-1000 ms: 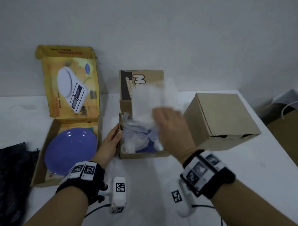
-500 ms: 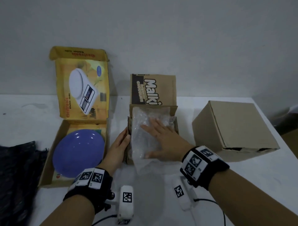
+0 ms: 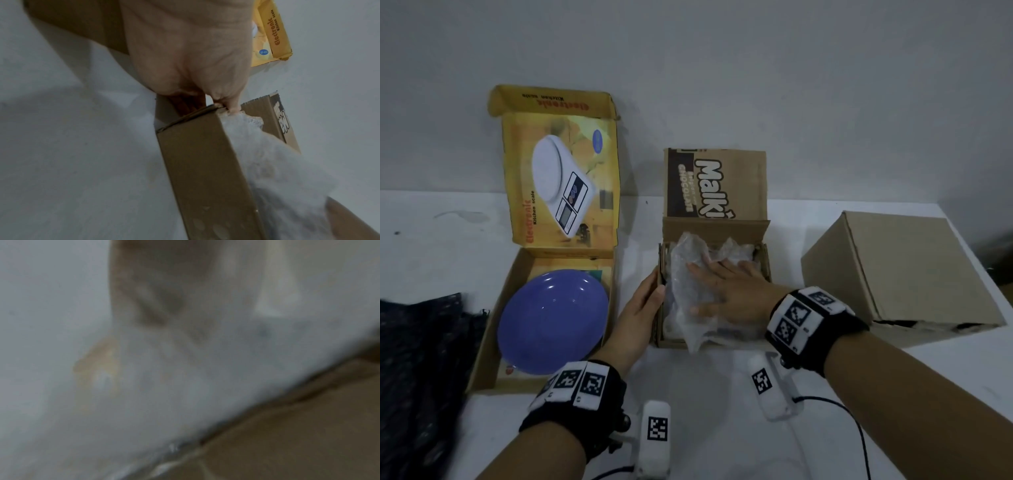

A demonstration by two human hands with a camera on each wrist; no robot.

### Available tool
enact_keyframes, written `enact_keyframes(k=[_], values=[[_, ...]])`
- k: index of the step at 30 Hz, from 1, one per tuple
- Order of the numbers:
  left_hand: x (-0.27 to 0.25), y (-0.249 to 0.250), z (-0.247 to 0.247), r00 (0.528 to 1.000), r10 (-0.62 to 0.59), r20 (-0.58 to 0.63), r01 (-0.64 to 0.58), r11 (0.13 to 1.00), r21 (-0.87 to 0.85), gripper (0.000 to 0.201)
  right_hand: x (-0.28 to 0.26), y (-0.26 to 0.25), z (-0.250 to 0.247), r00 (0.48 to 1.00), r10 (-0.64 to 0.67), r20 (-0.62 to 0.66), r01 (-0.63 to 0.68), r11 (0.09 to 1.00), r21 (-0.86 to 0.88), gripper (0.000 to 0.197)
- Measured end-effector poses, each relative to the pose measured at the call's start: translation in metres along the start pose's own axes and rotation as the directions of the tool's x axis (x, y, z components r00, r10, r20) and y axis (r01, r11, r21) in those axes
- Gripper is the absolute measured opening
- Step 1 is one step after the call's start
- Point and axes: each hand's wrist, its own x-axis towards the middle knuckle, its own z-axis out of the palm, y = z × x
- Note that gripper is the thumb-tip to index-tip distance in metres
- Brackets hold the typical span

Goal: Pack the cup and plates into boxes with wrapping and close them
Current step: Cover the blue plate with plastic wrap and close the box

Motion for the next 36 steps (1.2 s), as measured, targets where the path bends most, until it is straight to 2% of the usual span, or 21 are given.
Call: enact_keyframes(k=[2,5,7,11,14,16,17,19,21,25,28,32,36], values=[[-0.001,0.001,0.001,1.000,0.002,0.003,-0.002,1.000,-0.006,0.043,0.001,0.000,0.004,1.000,-0.006,-0.025,0.005,0.999,-0.037,0.104],[-0.002,0.001,0.001,1.000,-0.002,-0.017,0.002,1.000,0.007,0.044,0.000,-0.006,0.017,0.991,0.006,-0.135,-0.041,0.964,-0.261,0.118],[-0.001,-0.001,0.000,1.000,-0.006,-0.022,0.007,1.000,0.017,0.047,0.000,-0.010,0.020,0.974,0.012,-0.228,-0.089,0.939,-0.331,0.114],[-0.002,-0.002,0.000,1.000,0.005,-0.028,-0.004,0.999,0.041,0.049,-0.003,-0.010,0.017,0.932,-0.057,-0.358,-0.058,0.952,-0.301,0.097],[-0.002,-0.002,0.001,0.999,0.015,-0.033,-0.013,0.999,0.040,0.047,-0.007,-0.004,0.009,0.950,-0.043,-0.309,0.010,0.994,-0.108,0.089],[-0.002,-0.001,0.002,1.000,0.023,-0.014,-0.022,0.999,0.032,0.044,-0.011,0.004,-0.001,0.986,-0.030,-0.162,0.043,0.996,0.077,0.093],[-0.003,0.001,0.003,1.000,0.027,-0.013,-0.026,0.999,0.024,0.042,-0.014,0.006,-0.007,0.996,-0.039,-0.078,0.048,0.991,0.121,0.100],[-0.004,0.003,0.006,0.999,0.035,-0.018,-0.035,0.999,0.005,0.040,-0.016,0.009,-0.012,0.999,-0.049,0.009,0.048,0.996,0.081,0.113],[-0.004,0.004,0.007,0.999,0.031,-0.024,-0.031,0.999,-0.011,0.040,-0.016,0.008,-0.010,0.999,-0.045,-0.012,0.045,0.999,-0.007,0.116],[-0.004,0.004,0.006,1.000,0.004,-0.029,-0.005,1.000,-0.009,0.039,-0.010,0.008,0.002,0.992,-0.065,-0.110,0.044,0.982,-0.185,0.111],[-0.005,0.004,0.007,1.000,-0.010,-0.028,0.010,1.000,-0.013,0.041,-0.008,0.006,0.013,0.974,-0.055,-0.219,-0.020,0.946,-0.324,0.112],[-0.006,0.004,0.006,0.999,-0.022,-0.040,0.022,1.000,-0.003,0.043,-0.004,-0.005,0.008,0.940,-0.006,-0.342,-0.128,0.920,-0.369,0.114],[-0.006,0.005,0.006,0.999,-0.005,-0.046,0.007,0.999,0.039,0.044,-0.001,-0.010,0.003,0.927,-0.077,-0.367,-0.081,0.914,-0.397,0.114]])
